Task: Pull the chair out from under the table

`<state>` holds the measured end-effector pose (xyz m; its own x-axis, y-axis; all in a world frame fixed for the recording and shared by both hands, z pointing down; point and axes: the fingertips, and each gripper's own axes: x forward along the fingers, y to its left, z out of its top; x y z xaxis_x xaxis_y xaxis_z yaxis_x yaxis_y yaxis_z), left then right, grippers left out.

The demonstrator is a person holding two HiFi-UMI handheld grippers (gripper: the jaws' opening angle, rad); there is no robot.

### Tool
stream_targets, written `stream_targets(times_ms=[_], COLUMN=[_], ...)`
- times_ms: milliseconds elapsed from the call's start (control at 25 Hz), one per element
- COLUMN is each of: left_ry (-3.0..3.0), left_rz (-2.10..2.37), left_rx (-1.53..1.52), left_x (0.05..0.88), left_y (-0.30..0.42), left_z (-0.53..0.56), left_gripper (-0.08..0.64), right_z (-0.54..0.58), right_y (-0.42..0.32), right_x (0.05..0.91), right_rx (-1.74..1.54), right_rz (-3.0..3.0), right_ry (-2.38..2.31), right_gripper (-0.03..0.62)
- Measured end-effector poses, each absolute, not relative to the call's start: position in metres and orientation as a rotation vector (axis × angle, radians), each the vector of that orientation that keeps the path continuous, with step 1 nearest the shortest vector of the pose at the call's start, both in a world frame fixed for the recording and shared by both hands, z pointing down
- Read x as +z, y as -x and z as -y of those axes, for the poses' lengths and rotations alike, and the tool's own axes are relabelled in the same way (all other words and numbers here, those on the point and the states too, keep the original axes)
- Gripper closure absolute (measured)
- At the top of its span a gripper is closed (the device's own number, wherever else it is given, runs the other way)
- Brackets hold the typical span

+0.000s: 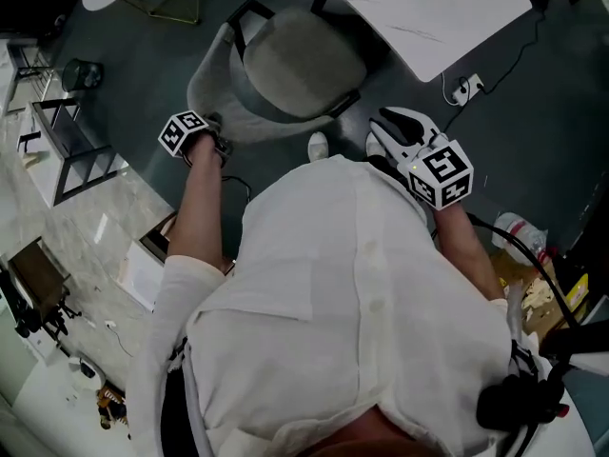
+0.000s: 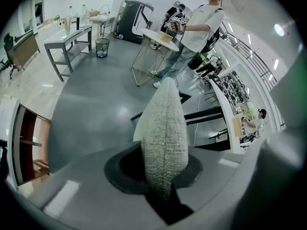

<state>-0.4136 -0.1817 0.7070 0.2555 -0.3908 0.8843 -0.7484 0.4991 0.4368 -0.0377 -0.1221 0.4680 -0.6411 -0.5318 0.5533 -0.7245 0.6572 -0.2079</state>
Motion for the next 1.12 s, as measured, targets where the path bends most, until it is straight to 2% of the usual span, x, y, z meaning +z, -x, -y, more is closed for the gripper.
stream_targets(times_ms=[1120], left_ry=[-1.027], left_rz=[1.406], left_rx=[0.307], left_x=[0.708], left_y=[0.461], left_z=[0.112], left_gripper=[0.488], right_z=[0.124], right_y=[0.062], right_x=[0.481], right_rx=[0.579], right_rz=[2.474], right_ry=[-0.846], right_gripper=[0.492])
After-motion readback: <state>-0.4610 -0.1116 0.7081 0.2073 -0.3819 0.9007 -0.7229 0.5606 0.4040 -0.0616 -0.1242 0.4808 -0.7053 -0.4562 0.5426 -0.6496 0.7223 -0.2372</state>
